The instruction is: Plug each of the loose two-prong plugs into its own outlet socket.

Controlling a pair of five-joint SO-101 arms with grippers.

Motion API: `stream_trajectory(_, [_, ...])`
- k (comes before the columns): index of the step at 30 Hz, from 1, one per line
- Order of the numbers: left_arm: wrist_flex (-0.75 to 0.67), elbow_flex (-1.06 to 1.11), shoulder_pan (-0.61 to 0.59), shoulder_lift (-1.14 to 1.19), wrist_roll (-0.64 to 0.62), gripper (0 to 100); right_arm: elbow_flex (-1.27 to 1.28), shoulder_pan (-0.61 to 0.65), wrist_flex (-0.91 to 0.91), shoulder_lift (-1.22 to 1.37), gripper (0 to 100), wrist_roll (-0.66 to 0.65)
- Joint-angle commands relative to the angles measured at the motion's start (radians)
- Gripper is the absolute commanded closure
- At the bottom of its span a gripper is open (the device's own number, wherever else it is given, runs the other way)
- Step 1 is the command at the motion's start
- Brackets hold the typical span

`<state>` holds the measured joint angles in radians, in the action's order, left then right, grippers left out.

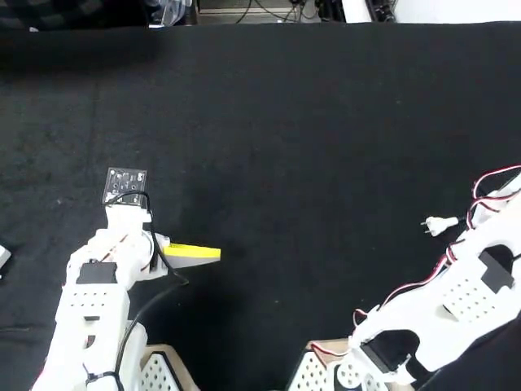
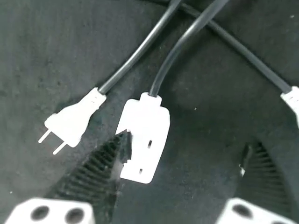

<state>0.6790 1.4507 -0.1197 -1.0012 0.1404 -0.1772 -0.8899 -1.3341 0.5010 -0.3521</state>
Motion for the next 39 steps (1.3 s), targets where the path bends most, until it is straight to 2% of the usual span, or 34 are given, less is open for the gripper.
stream_trajectory(1, [-0.023, -0.005, -0.007, 0.0, 0.008, 29, -0.022, 0.037, -0.034, -0.012, 64.2, 0.002])
stream_trajectory(8, [-0.021, -0.005, -0.007, 0.0, 0.008, 29, 0.021, 0.095, -0.029, -0.053, 68.0, 0.009])
stream_trajectory(18, [-0.021, -0.007, -0.007, 0.0, 0.008, 29, 0.039, 0.094, -0.025, -0.101, 68.0, 0.057])
stream_trajectory(28, [-0.021, -0.004, -0.007, 0.0, 0.008, 29, 0.292, 0.035, 0.364, -0.071, 68.0, 0.081])
stream_trajectory(37, [-0.026, -0.004, -0.007, 0.0, 0.008, 29, 0.217, 0.043, 0.235, -0.073, 68.5, 0.086])
stream_trajectory(39, [-0.026, -0.004, -0.007, 0.0, 0.008, 29, 0.177, 0.043, 0.184, -0.073, 72.6, 0.087])
